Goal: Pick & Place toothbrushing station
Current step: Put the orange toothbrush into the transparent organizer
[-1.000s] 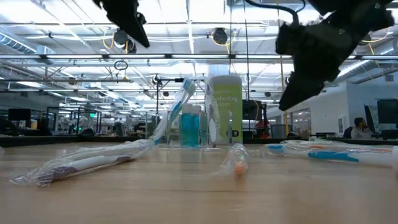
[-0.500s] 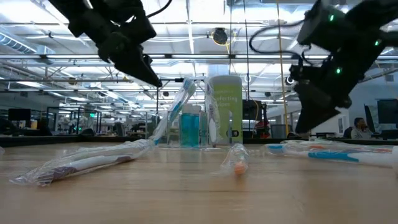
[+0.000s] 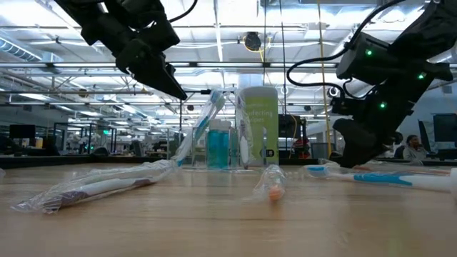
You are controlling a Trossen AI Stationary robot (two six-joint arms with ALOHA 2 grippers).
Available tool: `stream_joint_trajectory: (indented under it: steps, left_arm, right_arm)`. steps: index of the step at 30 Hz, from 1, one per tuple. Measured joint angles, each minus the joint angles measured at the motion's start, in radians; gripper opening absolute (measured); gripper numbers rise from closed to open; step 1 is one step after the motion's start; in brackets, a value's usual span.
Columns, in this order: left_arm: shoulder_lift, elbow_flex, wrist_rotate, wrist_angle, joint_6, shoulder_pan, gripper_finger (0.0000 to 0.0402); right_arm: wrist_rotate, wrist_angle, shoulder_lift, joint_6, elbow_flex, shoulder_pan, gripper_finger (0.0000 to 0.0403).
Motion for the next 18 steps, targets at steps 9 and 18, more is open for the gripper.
stream_joint_trajectory:
  steps: [9, 18]
  left_arm:
    - [0.0, 0.0, 0.0, 0.0, -0.029, 0.0, 0.0131]
    - [0.0, 0.0, -0.001, 0.0, -0.059, -0.007, 0.0131]
  right_arm:
    - [-0.021, 0.067, 0.002, -0.024, -0.002, 0.0, 0.0016]
    - [-0.085, 0.511, -0.008, -0.228, -0.004, 0.0, 0.0011]
